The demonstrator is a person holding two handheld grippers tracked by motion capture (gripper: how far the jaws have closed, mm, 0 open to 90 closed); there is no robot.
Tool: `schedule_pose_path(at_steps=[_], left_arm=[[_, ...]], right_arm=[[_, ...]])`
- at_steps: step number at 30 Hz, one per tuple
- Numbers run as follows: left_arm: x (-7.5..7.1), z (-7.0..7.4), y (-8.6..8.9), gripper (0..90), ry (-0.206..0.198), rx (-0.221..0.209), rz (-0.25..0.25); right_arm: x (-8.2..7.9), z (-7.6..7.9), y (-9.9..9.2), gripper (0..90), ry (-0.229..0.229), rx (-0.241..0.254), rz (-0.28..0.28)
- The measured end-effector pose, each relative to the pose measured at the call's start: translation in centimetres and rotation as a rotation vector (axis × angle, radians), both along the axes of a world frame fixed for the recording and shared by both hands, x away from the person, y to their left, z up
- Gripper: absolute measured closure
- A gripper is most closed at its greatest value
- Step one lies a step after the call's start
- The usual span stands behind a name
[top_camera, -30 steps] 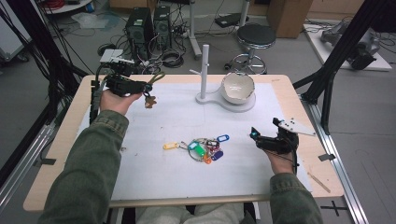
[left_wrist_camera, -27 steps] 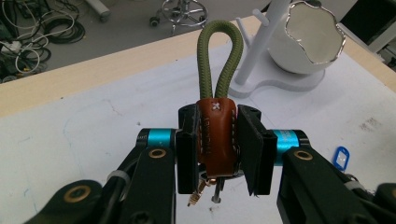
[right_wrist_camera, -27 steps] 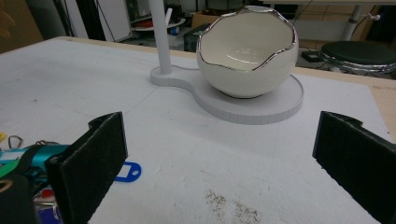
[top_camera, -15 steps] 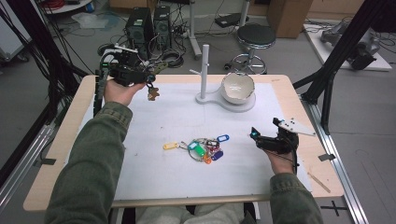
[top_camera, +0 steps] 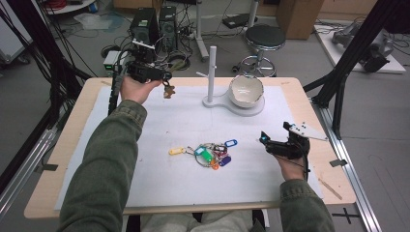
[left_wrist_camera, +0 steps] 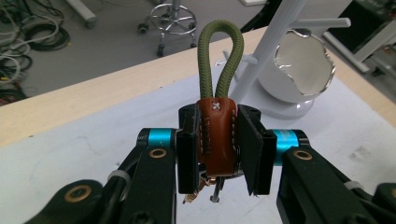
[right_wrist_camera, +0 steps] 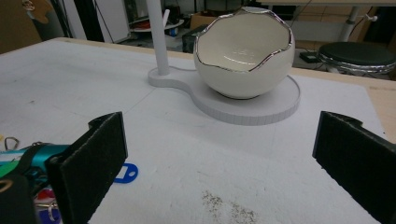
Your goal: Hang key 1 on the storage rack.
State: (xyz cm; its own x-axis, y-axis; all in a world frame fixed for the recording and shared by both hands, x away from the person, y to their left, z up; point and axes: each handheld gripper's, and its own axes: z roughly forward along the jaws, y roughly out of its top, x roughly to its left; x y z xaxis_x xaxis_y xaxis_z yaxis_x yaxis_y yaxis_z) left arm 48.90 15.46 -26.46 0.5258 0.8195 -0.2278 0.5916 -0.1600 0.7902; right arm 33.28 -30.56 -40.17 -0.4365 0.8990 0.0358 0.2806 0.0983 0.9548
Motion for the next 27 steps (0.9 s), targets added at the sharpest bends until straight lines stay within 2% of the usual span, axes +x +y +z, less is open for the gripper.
schedule_pose_path(at_steps=[3, 7, 12, 14, 16, 23, 27], left_arm=[[0.3, -0.3, -0.2, 69.9, 0.005, -0.009, -0.002], [0.5, -0.6, -0.6, 69.9, 0.008, -0.042, -0.011], [0.8, -1.0, -1.0, 69.9, 0.008, -0.054, -0.018], [0.7, -1.1, -1.3, 69.9, -0.003, -0.031, -0.024], [0.8, -1.3, -1.5, 69.9, -0.001, -0.038, -0.025], [1.2, -2.2, -2.7, 69.9, 0.011, -0.001, -0.042], [1.3, -2.6, -3.3, 69.9, 0.006, -0.005, -0.037]], right_arm=[[0.0, 0.0, -0.1, 2.0, 0.000, 0.004, -0.003], [0.0, 0.0, -0.1, 2.0, -0.004, -0.001, -0.004], [0.0, 0.0, 0.0, 2.0, -0.001, 0.004, -0.004], [0.0, 0.0, -0.1, 2.0, -0.001, 0.001, -0.004], [0.0, 0.0, 0.0, 2.0, -0.003, 0.002, -0.004], [-0.1, 0.0, -0.1, 2.0, -0.002, -0.002, -0.004], [-0.1, 0.0, -0.1, 2.0, -0.001, 0.001, -0.006]])
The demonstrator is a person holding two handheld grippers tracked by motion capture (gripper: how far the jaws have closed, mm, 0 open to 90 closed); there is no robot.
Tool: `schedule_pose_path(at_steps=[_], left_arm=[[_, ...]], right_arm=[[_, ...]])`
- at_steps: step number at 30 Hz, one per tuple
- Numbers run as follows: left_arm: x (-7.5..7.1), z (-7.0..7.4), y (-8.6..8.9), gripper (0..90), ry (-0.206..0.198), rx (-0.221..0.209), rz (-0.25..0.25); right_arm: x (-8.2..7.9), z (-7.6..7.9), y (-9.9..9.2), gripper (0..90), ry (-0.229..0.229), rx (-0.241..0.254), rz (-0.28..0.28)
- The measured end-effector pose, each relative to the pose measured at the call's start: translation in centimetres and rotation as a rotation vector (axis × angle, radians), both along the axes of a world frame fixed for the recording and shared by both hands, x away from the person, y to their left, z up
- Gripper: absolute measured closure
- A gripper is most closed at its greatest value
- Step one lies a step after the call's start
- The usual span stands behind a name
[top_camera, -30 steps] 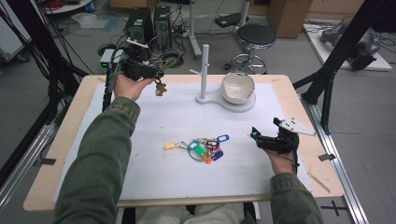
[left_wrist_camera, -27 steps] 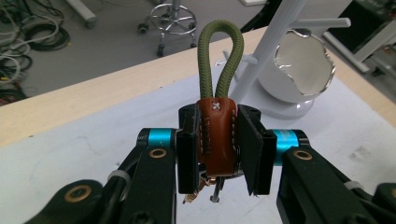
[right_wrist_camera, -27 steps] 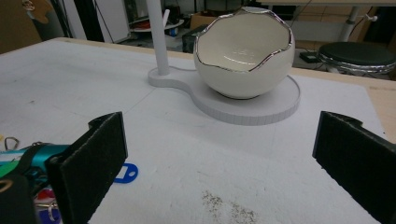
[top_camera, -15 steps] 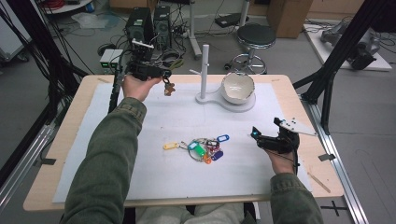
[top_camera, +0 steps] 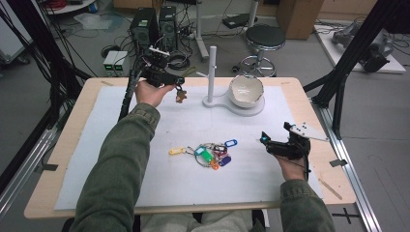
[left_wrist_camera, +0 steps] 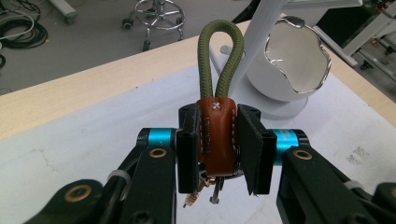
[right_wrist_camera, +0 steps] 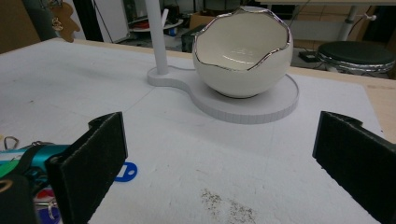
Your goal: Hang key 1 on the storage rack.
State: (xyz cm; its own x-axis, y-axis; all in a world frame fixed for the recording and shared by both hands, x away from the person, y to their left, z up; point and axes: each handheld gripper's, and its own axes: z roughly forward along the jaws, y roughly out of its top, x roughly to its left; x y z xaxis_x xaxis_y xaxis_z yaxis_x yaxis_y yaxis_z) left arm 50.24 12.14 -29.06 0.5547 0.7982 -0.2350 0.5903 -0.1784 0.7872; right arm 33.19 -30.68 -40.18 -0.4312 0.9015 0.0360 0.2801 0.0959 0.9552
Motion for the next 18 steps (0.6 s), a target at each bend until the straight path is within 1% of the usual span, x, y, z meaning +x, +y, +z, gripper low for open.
schedule_pose_path(at_steps=[2, 7, 9, 11, 13, 18], left_arm=[[0.1, -0.1, -0.2, 69.9, -0.007, -0.003, 0.006], [0.2, -0.4, -0.5, 69.9, -0.007, -0.013, 0.005], [0.3, -0.6, -0.7, 69.9, -0.004, -0.009, 0.009], [0.3, -0.8, -0.8, 69.9, -0.007, 0.004, 0.009], [0.4, -1.0, -0.9, 69.9, -0.003, 0.011, -0.002], [0.6, -1.5, -1.3, 69.9, 0.005, 0.004, -0.007]], right_arm=[[0.0, 0.0, 0.0, 2.0, 0.002, 0.004, 0.002], [0.0, 0.0, 0.0, 2.0, 0.003, 0.003, 0.003], [0.0, 0.0, 0.0, 2.0, 0.004, 0.004, 0.003], [0.0, 0.0, 0.0, 2.0, 0.001, 0.003, 0.005], [0.0, 0.0, -0.1, 2.0, 0.003, 0.002, 0.003], [0.0, 0.0, -0.1, 2.0, 0.007, 0.006, 0.001]])
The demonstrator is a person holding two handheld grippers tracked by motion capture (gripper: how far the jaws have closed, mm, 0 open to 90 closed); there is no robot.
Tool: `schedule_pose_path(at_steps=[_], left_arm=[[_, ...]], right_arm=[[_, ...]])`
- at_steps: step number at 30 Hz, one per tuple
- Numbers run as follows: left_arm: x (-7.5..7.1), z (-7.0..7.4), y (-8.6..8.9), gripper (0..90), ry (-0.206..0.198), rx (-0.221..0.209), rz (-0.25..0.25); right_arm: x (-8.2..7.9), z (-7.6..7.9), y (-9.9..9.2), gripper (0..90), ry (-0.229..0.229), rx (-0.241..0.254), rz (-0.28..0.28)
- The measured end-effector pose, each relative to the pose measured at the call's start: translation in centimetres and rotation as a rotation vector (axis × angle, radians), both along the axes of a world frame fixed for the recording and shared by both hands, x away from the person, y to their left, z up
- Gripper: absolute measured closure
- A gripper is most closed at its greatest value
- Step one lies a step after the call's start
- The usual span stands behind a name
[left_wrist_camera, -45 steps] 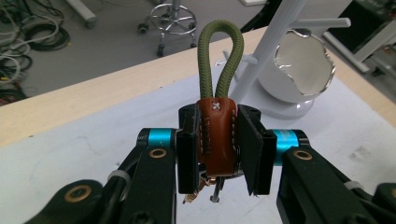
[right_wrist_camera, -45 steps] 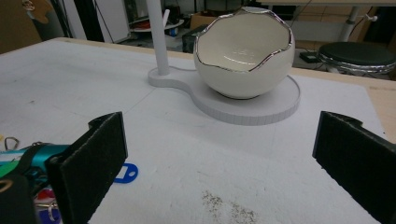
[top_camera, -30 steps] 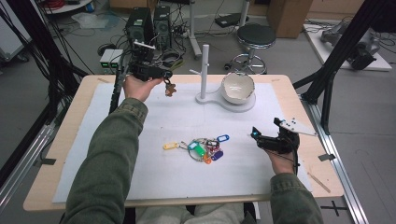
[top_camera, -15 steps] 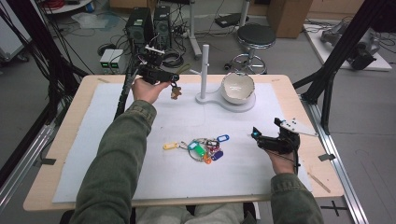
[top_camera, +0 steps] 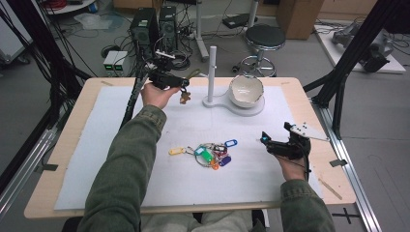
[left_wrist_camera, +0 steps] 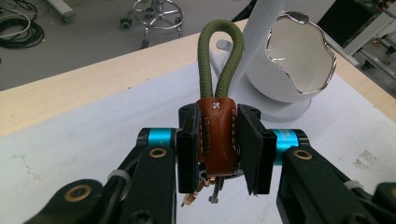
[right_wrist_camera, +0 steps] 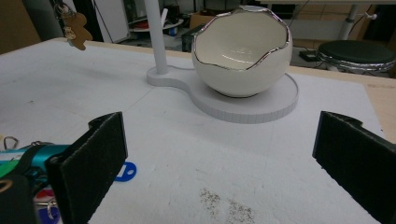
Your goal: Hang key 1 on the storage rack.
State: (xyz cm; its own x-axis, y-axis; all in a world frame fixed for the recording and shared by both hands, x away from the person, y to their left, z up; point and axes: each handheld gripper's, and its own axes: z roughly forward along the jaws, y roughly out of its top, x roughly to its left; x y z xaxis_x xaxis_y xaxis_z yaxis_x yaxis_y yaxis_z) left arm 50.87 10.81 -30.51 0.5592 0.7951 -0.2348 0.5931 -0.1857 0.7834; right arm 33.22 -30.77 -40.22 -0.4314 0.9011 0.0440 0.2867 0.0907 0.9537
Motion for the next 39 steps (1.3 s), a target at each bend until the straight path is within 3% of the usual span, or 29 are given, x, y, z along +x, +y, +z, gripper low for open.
schedule_pose_path(at_steps=[9, 12, 17, 26, 30, 34, 39], left_arm=[[0.1, -0.9, -1.0, 70.1, 0.006, 0.048, -0.013], [0.0, -1.6, -1.2, 70.1, 0.011, 0.032, -0.014], [0.2, -2.4, -1.9, 70.2, 0.019, 0.046, -0.024], [0.1, -2.6, -2.4, 70.0, 0.010, 0.067, -0.031], [0.0, -2.4, -2.0, 65.7, 0.018, 0.032, -0.039], [0.1, -2.0, -1.0, 55.0, 0.050, -0.025, 0.009], [-0.2, -2.0, 0.1, 43.4, 0.044, -0.061, 0.041]], right_arm=[[0.0, 0.0, 0.0, 2.0, 0.002, -0.001, 0.003], [0.1, -0.1, 0.0, 2.0, -0.002, -0.008, 0.007], [0.2, -0.1, 0.1, 2.0, -0.003, -0.009, 0.008], [0.2, -0.1, 0.0, 2.0, -0.001, -0.007, 0.010], [0.2, -0.1, 0.0, 2.0, -0.002, -0.007, 0.009], [0.2, -0.1, 0.0, 2.0, 0.003, -0.007, 0.010], [0.2, -0.1, 0.0, 2.0, -0.001, -0.009, 0.009]])
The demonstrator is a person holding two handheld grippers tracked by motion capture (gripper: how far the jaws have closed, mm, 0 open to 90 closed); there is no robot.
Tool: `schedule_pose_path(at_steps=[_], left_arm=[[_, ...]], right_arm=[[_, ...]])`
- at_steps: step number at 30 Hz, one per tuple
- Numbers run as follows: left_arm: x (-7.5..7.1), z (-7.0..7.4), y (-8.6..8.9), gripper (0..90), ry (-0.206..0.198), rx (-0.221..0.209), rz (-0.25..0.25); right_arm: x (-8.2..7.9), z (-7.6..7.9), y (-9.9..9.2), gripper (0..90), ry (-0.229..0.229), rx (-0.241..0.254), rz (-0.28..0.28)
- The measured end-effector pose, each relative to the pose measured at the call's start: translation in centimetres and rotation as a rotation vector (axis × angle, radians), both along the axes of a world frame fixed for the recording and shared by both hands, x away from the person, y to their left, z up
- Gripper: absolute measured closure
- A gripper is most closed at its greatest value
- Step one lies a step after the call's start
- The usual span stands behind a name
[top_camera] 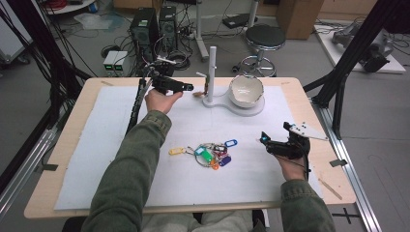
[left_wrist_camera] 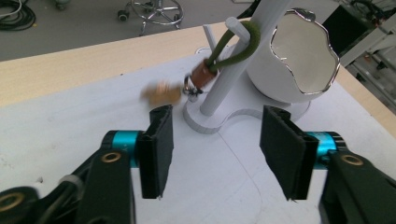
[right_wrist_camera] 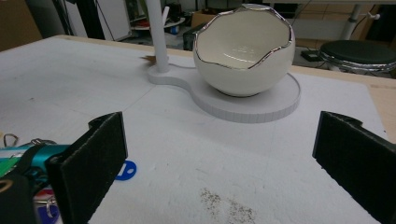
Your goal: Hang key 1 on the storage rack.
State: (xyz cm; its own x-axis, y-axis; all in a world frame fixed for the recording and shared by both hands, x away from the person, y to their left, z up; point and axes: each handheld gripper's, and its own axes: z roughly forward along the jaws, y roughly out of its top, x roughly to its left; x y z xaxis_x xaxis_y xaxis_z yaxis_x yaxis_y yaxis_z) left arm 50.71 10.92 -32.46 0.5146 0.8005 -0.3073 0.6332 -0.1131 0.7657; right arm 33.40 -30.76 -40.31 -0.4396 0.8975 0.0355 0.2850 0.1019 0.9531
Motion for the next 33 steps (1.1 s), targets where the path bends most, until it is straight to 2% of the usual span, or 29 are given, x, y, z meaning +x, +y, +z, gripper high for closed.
schedule_pose_path(at_steps=[5, 11, 16, 20, 23, 27, 28, 33], left_arm=[[-0.2, -0.1, 0.8, 35.6, 0.035, 0.004, 0.003], [-0.6, 0.0, 1.5, 21.1, 0.022, -0.021, 0.001], [-1.0, 0.3, 1.9, 5.5, 0.019, 0.001, 0.014], [-1.5, 0.5, 2.4, 3.5, 0.012, -0.005, 0.005], [-1.9, 0.5, 2.8, 1.6, 0.009, 0.006, 0.000], [-2.4, 0.5, 3.4, 1.6, 0.012, 0.033, 0.013], [-2.5, 0.5, 3.6, 1.6, 0.022, 0.032, 0.011], [-3.1, 0.4, 4.5, 1.6, 0.009, 0.026, 0.034]], right_arm=[[0.0, 0.0, 0.0, 2.0, 0.000, -0.008, 0.002], [0.0, 0.0, 0.0, 2.0, 0.003, -0.004, 0.000], [-0.1, 0.0, 0.0, 2.0, 0.002, -0.005, 0.000], [-0.1, 0.0, 0.0, 2.0, 0.003, -0.005, -0.001], [-0.1, 0.0, 0.0, 2.0, 0.003, -0.004, -0.001], [-0.1, 0.0, 0.0, 2.0, 0.003, -0.004, -0.003], [-0.1, 0.0, 0.0, 2.0, 0.002, -0.005, -0.003], [-0.1, 0.0, 0.0, 2.0, -0.001, -0.010, -0.001]])
